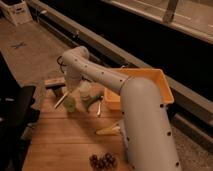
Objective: Place brush in paper cup
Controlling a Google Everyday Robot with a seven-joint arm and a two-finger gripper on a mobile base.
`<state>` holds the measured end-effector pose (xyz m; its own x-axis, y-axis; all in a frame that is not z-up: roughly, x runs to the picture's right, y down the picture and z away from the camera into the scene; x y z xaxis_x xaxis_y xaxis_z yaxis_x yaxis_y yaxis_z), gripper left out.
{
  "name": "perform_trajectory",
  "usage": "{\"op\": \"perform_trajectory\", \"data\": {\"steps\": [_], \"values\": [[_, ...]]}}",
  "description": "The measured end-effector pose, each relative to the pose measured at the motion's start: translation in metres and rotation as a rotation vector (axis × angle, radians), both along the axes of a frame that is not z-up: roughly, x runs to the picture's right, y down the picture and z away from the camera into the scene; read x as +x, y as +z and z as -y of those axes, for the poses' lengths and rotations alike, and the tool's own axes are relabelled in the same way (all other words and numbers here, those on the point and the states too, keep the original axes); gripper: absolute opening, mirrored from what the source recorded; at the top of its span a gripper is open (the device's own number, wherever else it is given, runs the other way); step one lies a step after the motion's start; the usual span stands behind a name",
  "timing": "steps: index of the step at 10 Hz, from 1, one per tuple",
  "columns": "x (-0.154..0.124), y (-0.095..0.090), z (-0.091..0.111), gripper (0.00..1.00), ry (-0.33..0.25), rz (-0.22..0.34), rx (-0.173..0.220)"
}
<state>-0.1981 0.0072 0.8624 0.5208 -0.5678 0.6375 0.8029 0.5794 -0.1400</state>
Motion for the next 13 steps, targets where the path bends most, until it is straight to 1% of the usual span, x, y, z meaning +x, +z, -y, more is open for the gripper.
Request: {"op": "perform_trajectory", "data": {"steps": [1,2,4,5,6,7,8,11,13], "values": [[-0.001,0.003,-0.005,0.01,0.025,-0.033,-0.015],[-0.002,0.006,-0.009,0.05,0.035,-0.053,-0.026],[-0.003,0.008,-0.016,0.27,0.053,-0.093,-0.047],[-0.001,0.009,-0.017,0.37,0.059,-0.106,-0.054],[0.002,0.010,-0.018,0.44,0.064,-0.114,-0.059],[0.005,0.010,-0.020,0.56,0.072,-0.125,-0.063],[0.008,0.009,-0.019,0.62,0.074,-0.135,-0.062],[0.019,0.006,-0.013,0.63,0.073,-0.154,-0.057],[0.020,0.005,-0.011,0.63,0.064,-0.153,-0.056]]}}
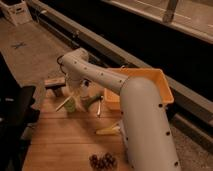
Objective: Place brush in paper cup
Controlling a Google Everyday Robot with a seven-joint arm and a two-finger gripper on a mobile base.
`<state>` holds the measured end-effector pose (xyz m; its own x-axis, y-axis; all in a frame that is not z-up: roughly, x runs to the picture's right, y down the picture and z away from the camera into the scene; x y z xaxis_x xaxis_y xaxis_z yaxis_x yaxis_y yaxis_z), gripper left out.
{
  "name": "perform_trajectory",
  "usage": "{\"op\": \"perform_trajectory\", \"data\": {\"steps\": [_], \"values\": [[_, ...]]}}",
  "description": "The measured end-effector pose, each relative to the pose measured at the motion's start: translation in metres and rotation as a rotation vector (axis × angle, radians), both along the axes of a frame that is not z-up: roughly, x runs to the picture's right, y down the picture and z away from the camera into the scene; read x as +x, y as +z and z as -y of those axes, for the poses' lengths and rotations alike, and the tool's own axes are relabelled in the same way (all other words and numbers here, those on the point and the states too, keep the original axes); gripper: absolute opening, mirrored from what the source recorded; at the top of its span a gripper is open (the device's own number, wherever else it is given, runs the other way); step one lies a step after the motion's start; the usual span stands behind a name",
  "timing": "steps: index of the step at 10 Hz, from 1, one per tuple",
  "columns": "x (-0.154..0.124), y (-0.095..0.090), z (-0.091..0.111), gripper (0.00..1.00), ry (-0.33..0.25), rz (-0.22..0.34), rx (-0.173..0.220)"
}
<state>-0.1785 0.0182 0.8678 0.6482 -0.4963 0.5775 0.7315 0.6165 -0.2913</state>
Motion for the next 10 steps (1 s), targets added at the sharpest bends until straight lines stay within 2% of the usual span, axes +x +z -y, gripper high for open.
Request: {"op": "perform_trajectory", "data": {"steps": [3,6,8,10], "values": [[0.004,-0.006,0.008,0.63,-0.035,-0.016,0.007],[0.029,-0.035,0.033,0.63,-0.095,-0.104,0.040],[0.053,-0.062,0.057,0.63,-0.152,-0.173,0.063],[0.071,-0.068,0.067,0.63,-0.161,-0.205,0.071]]}}
